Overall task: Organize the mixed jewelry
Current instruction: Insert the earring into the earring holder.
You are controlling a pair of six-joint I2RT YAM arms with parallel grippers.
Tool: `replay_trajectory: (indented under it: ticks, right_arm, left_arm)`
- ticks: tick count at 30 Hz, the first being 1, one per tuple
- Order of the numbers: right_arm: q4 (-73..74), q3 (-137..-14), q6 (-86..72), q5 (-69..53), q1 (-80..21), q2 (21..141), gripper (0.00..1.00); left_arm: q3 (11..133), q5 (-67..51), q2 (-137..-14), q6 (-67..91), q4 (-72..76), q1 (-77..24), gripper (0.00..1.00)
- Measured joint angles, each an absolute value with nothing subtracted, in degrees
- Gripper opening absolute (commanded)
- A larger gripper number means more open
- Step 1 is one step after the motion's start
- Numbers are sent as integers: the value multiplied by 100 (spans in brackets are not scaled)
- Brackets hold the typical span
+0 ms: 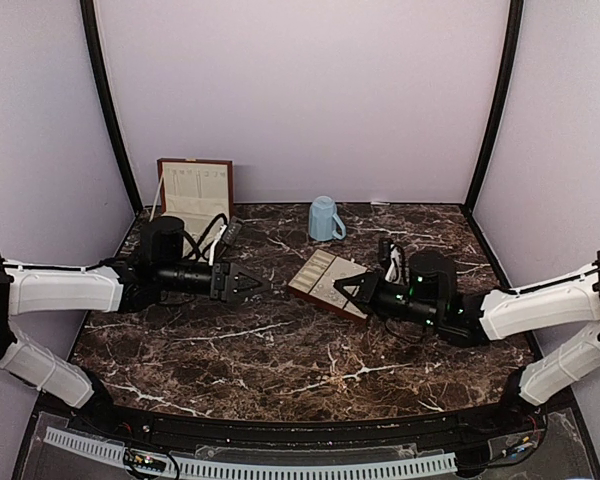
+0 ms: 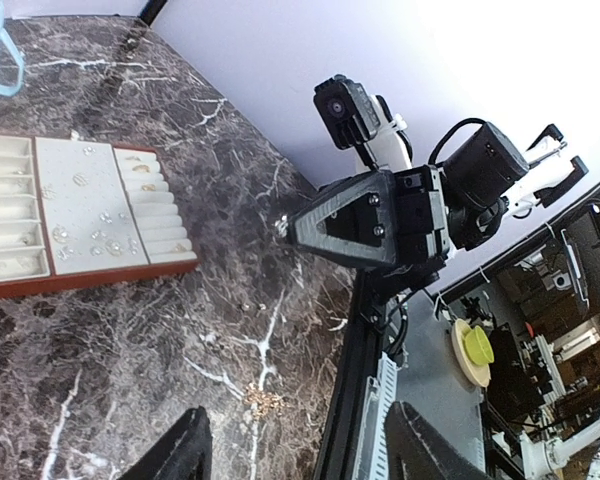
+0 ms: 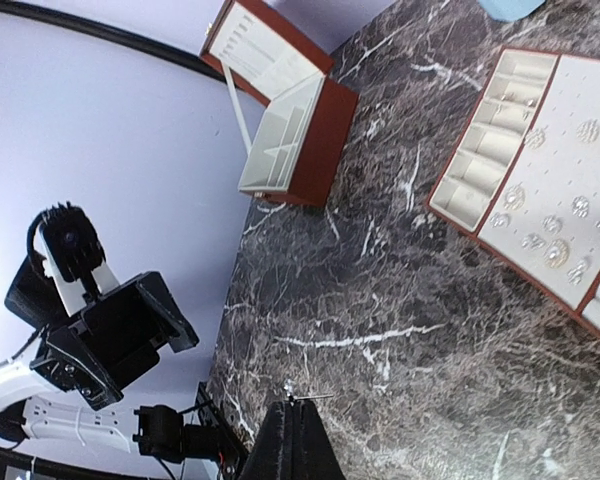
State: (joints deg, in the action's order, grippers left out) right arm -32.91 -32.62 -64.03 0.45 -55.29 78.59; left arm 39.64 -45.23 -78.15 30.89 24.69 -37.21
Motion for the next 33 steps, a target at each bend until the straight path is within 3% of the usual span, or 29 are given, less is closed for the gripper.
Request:
replay_trajectory:
  ticks: [10,33]
  right_arm:
    - [-2685,-3030,-6792,-486,-4497,7234,0]
    - [-3203,-2742,-7472,-2604,-3162,7741,0]
  left_arm:
    - [3962,-4211,-7535,2847,2196,-3623,62]
    - [3962,-4106,-7487,2729,1979,-3623,61]
